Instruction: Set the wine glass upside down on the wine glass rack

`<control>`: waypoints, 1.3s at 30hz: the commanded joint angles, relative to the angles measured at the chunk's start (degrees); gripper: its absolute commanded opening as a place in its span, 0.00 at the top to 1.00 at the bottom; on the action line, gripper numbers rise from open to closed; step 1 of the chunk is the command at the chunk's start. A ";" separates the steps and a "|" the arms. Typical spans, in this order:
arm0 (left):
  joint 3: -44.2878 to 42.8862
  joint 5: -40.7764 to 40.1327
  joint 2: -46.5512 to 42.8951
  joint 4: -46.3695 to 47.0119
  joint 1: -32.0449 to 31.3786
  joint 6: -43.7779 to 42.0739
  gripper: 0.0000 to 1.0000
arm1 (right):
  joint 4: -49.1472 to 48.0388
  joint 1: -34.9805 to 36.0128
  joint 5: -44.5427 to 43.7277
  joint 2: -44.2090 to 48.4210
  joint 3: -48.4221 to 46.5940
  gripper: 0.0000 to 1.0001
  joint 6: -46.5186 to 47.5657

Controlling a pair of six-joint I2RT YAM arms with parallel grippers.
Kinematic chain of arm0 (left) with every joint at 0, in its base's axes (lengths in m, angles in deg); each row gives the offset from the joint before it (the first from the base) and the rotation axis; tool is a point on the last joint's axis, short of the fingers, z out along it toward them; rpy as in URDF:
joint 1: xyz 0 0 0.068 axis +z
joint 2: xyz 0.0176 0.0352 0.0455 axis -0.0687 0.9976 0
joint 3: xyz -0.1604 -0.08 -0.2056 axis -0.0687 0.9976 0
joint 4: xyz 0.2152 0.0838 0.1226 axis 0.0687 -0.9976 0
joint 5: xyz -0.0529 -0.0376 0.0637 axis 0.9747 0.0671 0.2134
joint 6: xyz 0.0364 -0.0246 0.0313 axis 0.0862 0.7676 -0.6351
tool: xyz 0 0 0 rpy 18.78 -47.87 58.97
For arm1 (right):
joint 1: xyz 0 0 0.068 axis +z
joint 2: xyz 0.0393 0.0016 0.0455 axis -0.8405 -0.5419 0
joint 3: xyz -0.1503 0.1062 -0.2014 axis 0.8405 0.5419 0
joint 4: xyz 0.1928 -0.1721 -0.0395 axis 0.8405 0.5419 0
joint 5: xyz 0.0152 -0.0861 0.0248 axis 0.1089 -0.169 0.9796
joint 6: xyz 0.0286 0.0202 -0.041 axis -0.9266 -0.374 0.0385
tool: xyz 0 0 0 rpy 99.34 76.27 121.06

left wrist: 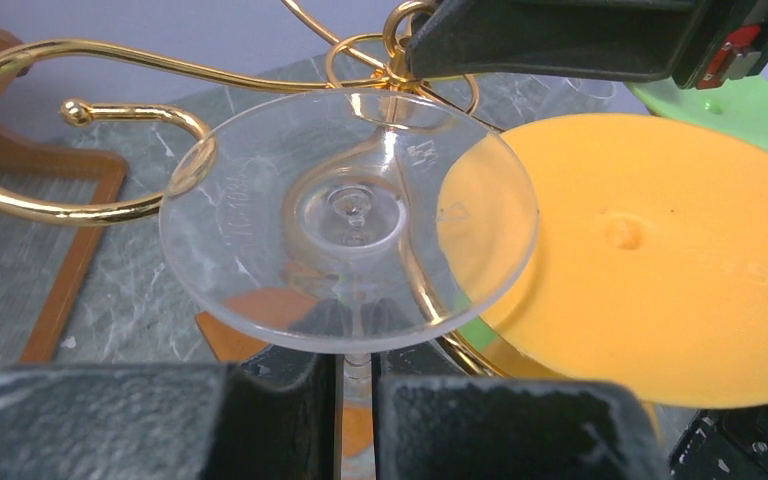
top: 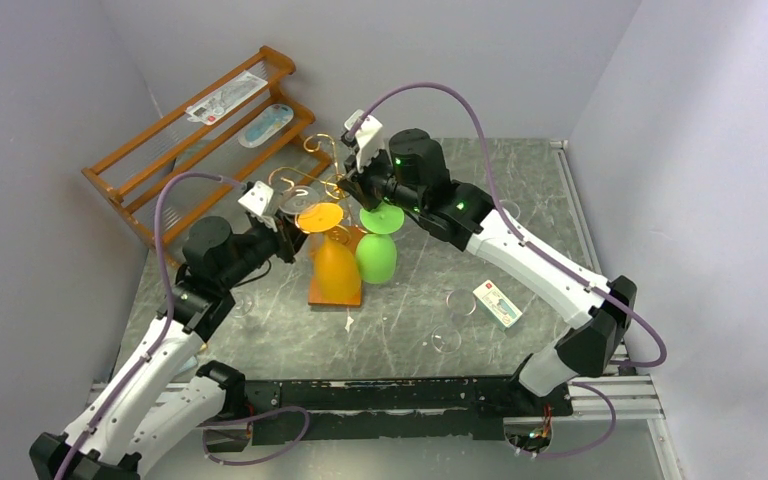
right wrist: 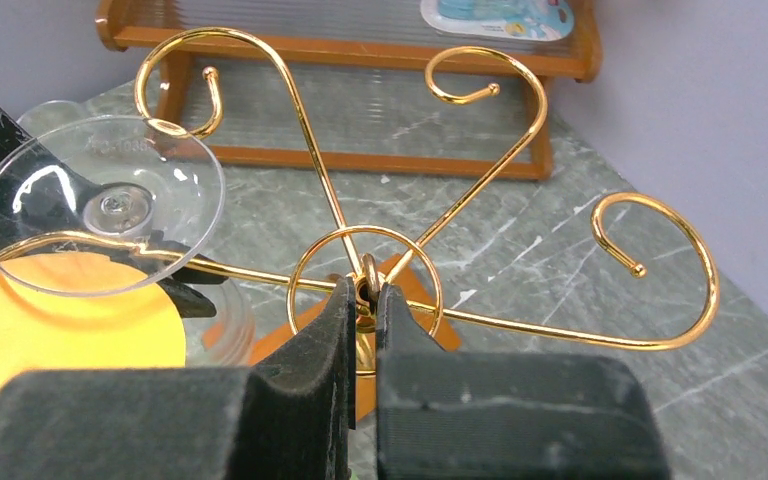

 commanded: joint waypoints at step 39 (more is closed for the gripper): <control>-10.30 16.21 15.85 6.75 10.89 -7.79 0.95 | -6.52 -1.72 -0.72 3.05 2.28 1.00 0.46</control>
